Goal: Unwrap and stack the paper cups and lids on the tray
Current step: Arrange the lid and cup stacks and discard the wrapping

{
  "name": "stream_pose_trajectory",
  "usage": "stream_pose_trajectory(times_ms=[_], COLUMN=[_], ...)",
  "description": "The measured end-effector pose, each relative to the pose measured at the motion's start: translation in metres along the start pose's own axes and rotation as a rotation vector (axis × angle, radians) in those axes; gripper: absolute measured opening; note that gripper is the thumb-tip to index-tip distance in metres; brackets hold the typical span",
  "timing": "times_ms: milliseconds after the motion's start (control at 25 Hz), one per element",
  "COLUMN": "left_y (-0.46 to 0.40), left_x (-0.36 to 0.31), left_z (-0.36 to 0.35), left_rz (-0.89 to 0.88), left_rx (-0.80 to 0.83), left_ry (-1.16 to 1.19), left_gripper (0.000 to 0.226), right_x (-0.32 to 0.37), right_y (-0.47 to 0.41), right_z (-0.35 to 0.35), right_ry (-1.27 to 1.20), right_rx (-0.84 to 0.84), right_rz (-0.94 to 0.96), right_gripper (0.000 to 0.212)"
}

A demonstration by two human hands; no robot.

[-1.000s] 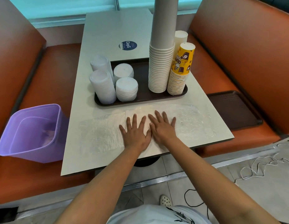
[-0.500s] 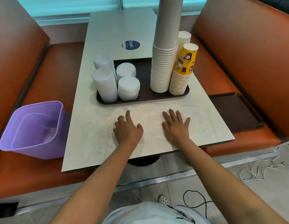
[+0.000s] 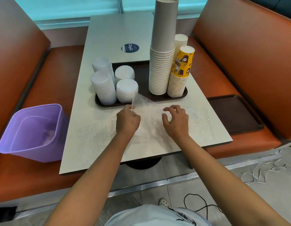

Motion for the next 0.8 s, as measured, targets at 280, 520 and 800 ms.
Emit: stream_pose_trajectory(times_ms=[280,520,800], left_y=[0.019,0.041,0.025], left_x=[-0.057,-0.068,-0.048], left_z=[-0.036,-0.095,-0.096], left_rz=[-0.17,-0.064,-0.166], left_rx=[0.16,0.6,0.314], left_ry=[0.078,0.413,0.016], left_gripper=[0.035,0.055,0.045], right_x=[-0.007,-0.038,-0.09], right_y=[0.009,0.008,-0.012], right_z=[-0.034,-0.019,0.02], right_ry=[-0.926,-1.183,-0.543], right_rx=[0.736,0.768,0.368], right_rz=[-0.791,-0.858,-0.69], right_gripper=[0.068,0.065,0.032])
Point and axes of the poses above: each hand's wrist, its own y-axis away from the middle knuckle, its own z-axis out of the back of the hand, x = y × z, the point moved 8 cm from there along -y, towards the middle knuckle, and after that the axes turned 9 degrees about -z, right-handed, at the moved point
